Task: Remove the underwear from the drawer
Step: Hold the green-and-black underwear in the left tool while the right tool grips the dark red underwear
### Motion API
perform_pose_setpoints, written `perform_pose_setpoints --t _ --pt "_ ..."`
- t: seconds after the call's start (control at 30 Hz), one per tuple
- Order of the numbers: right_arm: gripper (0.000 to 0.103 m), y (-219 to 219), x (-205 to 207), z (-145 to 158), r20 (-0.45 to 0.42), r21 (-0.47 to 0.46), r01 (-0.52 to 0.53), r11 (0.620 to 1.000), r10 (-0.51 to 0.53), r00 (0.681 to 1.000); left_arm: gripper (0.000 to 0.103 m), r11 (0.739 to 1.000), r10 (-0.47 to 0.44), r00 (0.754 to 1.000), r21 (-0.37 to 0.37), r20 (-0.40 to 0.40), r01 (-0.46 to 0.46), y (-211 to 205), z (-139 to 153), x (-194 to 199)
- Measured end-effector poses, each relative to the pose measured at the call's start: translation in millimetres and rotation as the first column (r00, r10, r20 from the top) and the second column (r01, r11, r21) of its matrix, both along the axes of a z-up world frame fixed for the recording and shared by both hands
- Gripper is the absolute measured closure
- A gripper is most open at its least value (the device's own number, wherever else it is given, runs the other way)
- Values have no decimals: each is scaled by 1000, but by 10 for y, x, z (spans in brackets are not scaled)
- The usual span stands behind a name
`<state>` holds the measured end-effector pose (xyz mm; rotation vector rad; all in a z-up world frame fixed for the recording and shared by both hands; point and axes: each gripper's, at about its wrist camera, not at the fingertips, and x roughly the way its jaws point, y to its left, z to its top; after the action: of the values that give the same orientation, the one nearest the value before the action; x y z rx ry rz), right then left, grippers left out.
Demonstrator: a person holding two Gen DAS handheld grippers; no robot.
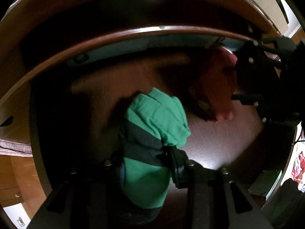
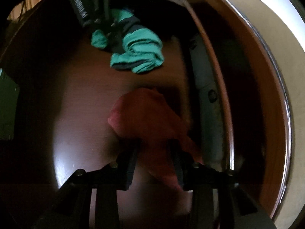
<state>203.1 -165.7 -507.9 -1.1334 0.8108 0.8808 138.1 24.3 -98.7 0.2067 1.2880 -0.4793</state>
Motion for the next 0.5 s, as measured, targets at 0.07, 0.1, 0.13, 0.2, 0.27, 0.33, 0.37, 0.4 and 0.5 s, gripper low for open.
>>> perform_pose_setpoints --t 0.07,0.1,0.13,0.2,0.27,0.33,0.37,0.4,0.5 --pt "64 51 0 -12 -8 -1 -14 1000 14 1000 68 1000 -4 1000 -1 -8 4 -4 -3 -9" --pt "63 86 7 -60 -8 -21 -14 1000 14 1000 68 1000 -7 1000 0 -16 7 -27 -28 13" --pt "58 121 18 -118 -16 -36 -10 999 10 1000 68 1000 -10 1000 2 -22 10 -138 -114 130" --pt "53 173 26 -167 -16 -20 8 1000 -8 1000 68 1000 -12 1000 13 -24 12 -163 -124 120" --pt "53 224 108 -126 -67 20 89 996 -87 994 68 1000 -12 1000 19 -23 13 -176 -142 112" --pt "53 280 168 -97 -97 26 163 986 -160 982 68 1000 -11 1000 19 -23 11 -210 -138 113" --pt "53 311 190 -83 -105 24 192 981 -188 976 68 1000 -10 1000 20 -23 11 -212 -137 111" --pt "53 344 208 -71 -113 21 219 975 -215 970 68 1000 -10 1000 22 -22 10 -215 -135 107" --pt "53 444 271 -25 -136 12 293 956 -289 947 68 1000 -7 1000 25 -16 8 -258 -149 77"
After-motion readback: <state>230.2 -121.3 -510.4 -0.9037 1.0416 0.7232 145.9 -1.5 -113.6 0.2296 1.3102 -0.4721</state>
